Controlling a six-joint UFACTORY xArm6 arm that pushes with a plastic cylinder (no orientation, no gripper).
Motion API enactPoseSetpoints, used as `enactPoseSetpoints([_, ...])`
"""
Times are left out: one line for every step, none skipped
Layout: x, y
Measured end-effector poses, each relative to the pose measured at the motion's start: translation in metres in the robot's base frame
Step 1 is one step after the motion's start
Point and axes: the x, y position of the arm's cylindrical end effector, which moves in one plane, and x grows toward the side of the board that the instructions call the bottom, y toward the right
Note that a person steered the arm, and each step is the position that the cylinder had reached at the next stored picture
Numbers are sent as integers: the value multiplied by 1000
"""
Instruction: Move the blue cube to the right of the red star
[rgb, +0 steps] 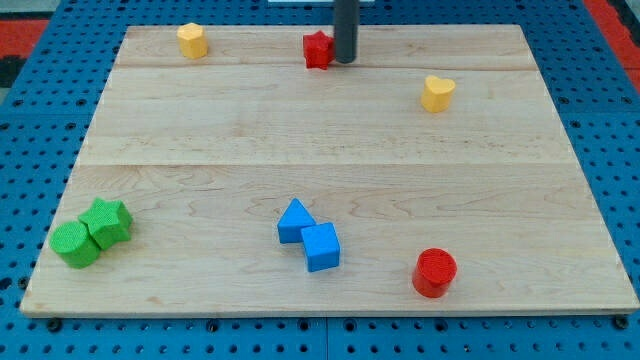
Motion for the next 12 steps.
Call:
enactPoseSetpoints([32,29])
enactPoseSetpoints([69,38])
enactPoseSetpoints([93,56])
enactPoseSetpoints([112,63])
enactPoseSetpoints([132,63])
enactPoseSetpoints([175,63])
enactPoseSetpoints([198,91])
enactPoseSetpoints([200,103])
enactPoseSetpoints([200,102])
enactPoseSetpoints([200,102])
enactPoseSetpoints([170,115])
enactPoseSetpoints([155,116])
